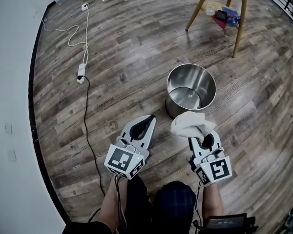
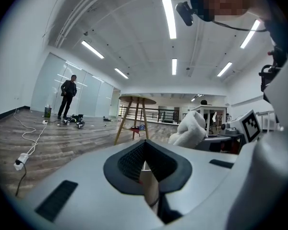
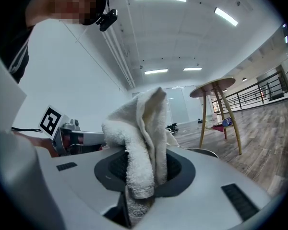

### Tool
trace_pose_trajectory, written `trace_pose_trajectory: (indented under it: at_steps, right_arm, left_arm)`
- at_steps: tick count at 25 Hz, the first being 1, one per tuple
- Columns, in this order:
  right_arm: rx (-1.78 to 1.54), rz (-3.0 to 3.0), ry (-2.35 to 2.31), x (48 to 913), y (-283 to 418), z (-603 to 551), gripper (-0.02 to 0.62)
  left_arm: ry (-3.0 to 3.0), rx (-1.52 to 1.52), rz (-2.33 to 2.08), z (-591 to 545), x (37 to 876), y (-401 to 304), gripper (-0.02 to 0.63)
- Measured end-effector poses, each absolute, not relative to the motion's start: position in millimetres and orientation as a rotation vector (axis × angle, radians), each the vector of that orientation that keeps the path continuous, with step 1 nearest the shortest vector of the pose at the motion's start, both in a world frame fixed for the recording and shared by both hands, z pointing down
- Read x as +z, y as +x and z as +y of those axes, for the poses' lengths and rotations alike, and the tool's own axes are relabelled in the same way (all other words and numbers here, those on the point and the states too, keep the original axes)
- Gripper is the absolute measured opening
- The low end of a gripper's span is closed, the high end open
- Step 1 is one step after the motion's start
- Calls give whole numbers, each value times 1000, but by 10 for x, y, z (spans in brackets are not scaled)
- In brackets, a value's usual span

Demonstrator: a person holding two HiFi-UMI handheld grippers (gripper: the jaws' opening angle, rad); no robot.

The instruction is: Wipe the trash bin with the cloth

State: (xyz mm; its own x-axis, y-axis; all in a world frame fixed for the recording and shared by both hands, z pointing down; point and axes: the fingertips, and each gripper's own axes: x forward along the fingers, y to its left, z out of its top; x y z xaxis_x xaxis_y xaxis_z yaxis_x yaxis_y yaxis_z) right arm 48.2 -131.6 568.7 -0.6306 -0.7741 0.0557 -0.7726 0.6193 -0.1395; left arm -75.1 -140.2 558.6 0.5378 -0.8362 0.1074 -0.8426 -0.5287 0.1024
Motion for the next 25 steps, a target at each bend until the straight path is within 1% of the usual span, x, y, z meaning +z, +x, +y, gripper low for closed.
trace_pose_trajectory:
  at_steps: [2, 6, 10, 12, 18, 25]
  right_arm:
    - [-215, 2831, -1346, 5612, 487, -1326, 94]
    - [-186, 2841, -1344, 5419, 514, -1316, 94]
    - [-186, 2839, -1353, 5226, 566, -1238, 94]
    - [-180, 2843, -1362, 5105, 593, -1198, 94]
    - [-233, 2811, -1393, 4458, 682, -1058, 94]
    - [-286, 2770, -1410, 3416, 738, -870, 94]
  left_arm:
    - [2644, 100, -1442, -1407, 5570, -688, 0]
    - [2638, 65, -1408, -1381, 5489, -544, 0]
    - [2707, 161, -1381, -1321, 5387, -387, 0]
    - [2714, 159, -1391, -1306, 5248, -390, 0]
    - [2710, 77, -1377, -1235, 4398, -435, 0]
    - [2713, 129, -1319, -1043, 3402, -353, 0]
